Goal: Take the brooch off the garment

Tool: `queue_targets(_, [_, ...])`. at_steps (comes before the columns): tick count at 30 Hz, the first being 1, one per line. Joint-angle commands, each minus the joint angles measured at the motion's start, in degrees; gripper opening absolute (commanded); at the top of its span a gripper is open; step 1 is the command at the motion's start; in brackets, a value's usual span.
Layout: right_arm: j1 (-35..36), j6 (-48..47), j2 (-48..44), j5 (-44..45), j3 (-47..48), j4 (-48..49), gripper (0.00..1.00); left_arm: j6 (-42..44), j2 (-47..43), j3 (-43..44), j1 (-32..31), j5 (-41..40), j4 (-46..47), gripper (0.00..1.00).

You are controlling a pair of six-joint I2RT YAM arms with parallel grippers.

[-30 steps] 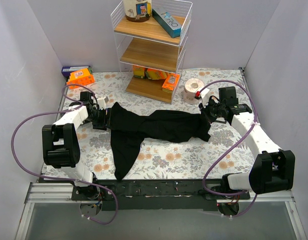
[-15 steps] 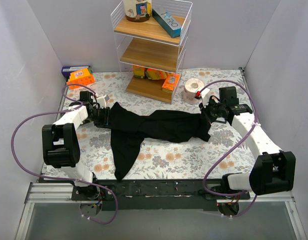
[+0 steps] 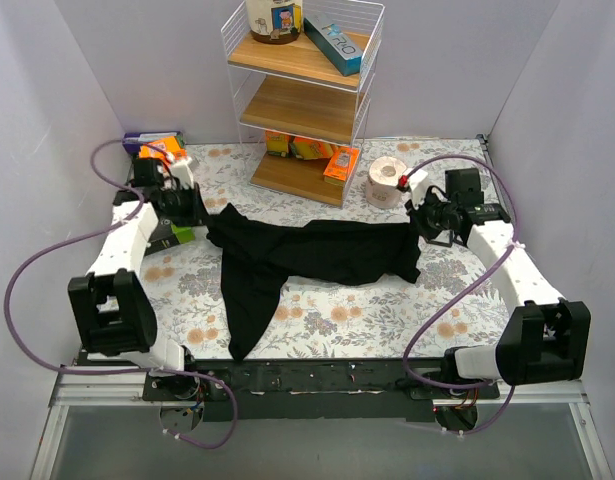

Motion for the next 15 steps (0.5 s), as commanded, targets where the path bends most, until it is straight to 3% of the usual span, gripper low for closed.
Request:
queue_targets(1, [-2.19, -2.97, 2.49, 3.76, 10.17, -0.56, 0.01, -6.3, -11.08, 13.65, 4.69, 1.6, 9.89, 0.0])
queue_targets(7, [-4.21, -11.93, 8.64, 3.69, 26.43, -3.2, 0.01, -8.85, -10.93, 28.26, 7.77, 2.48, 23.6, 0.0])
queue_targets(10, [-4.65, -15.89, 10.75, 0.79, 34.05, -3.89, 0.01, -10.17, -7.42, 41.16, 7.77, 0.3, 26.7, 0.0])
queue_targets(11, [-4.65, -16.77, 11.19, -0.52, 36.1, -4.42, 0.01, -11.74, -3.32, 52.6, 7.86, -1.02, 26.35, 0.0])
queue_targets(15, [-4.65, -16.96, 12.77, -2.47, 46.99, -5.05, 0.01, -11.59, 7.62, 78.84, 7.77, -3.41, 23.7, 0.0])
